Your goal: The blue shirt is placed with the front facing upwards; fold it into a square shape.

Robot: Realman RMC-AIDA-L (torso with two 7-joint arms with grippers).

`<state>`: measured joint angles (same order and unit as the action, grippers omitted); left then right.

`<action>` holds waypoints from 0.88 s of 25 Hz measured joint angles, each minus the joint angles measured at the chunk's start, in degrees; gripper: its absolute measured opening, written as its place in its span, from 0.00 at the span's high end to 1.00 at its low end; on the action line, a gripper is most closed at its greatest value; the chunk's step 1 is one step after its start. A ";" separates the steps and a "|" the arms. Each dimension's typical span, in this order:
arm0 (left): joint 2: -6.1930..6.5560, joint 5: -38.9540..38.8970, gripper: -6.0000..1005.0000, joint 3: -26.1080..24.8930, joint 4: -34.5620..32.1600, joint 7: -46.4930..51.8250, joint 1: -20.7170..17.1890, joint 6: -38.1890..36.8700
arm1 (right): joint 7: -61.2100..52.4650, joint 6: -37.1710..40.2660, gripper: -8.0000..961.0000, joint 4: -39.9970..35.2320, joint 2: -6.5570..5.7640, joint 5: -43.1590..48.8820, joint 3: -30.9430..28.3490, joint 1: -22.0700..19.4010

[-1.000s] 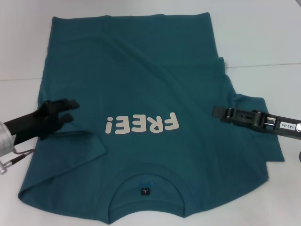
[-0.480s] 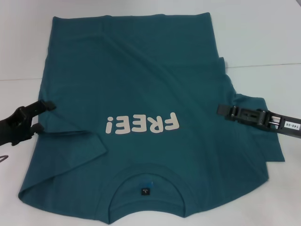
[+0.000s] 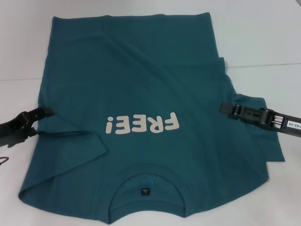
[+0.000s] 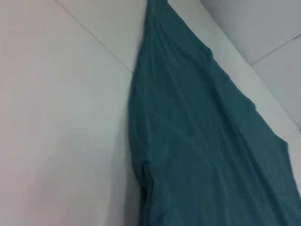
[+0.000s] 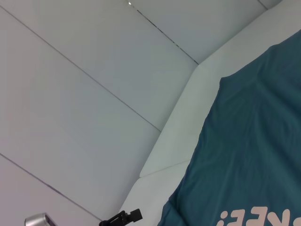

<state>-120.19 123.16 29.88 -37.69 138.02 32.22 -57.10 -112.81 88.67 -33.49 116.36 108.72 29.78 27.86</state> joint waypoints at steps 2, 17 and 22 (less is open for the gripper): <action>-0.10 0.00 0.07 0.68 0.06 -0.01 0.03 1.22 | 0.01 0.06 0.05 0.00 0.00 0.00 0.00 0.00; -0.48 -0.03 0.07 2.69 2.54 -0.76 1.08 7.46 | 0.11 -0.16 0.05 0.09 0.00 0.00 0.02 -0.32; -0.48 -0.04 0.07 3.58 4.44 -0.78 2.76 9.52 | 0.14 -0.17 0.05 0.09 0.00 0.00 0.02 -0.38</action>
<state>-120.67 123.11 33.47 -33.25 137.24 34.99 -47.58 -112.66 88.50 -33.39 116.36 108.72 29.80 27.48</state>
